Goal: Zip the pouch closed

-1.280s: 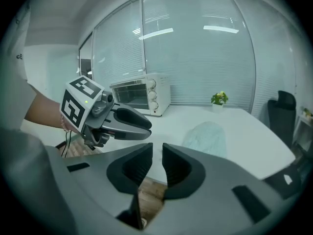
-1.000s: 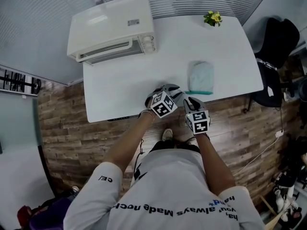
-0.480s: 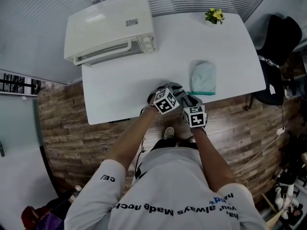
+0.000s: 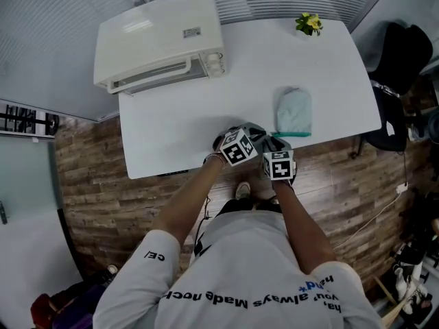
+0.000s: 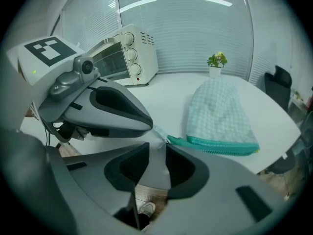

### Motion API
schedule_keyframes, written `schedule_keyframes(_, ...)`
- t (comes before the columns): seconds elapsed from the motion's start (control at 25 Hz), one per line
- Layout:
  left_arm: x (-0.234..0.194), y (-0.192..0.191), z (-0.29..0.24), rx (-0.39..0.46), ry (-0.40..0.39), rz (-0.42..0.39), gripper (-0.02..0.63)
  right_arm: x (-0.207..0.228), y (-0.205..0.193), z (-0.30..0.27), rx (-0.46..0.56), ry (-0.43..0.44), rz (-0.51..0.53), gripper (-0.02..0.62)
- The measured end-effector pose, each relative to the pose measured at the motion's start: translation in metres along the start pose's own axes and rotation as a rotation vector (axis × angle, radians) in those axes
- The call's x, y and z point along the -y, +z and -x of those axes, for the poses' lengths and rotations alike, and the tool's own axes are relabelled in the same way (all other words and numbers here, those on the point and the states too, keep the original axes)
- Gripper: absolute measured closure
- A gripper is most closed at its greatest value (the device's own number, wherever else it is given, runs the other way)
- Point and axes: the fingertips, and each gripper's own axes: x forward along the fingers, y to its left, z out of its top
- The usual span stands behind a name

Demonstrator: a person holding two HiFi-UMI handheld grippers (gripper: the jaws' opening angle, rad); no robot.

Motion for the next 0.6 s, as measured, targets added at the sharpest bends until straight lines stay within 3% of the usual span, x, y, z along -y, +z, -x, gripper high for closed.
schedule_keyframes(0.24, 0.01, -0.001, 0.003, -0.002, -0.022, -0.004, 0.586, 0.008, -0.005, 0.003, -0.008, -0.054, 0.0, 0.552)
schedule_keyframes(0.4, 0.007, -0.001, 0.005, -0.008, 0.003, -0.028, 0.581, 0.013, -0.008, 0.007, -0.008, -0.066, 0.0, 0.583)
schedule_keyframes(0.52, 0.009, -0.003, 0.001, -0.028, 0.002, -0.078, 0.421, 0.016, -0.01, 0.008, 0.003, -0.065, -0.003, 0.584)
schedule_keyframes(0.6, 0.012, -0.003, -0.004, -0.047, -0.003, -0.118, 0.42, 0.016, -0.01, 0.009, 0.011, -0.061, -0.002, 0.584)
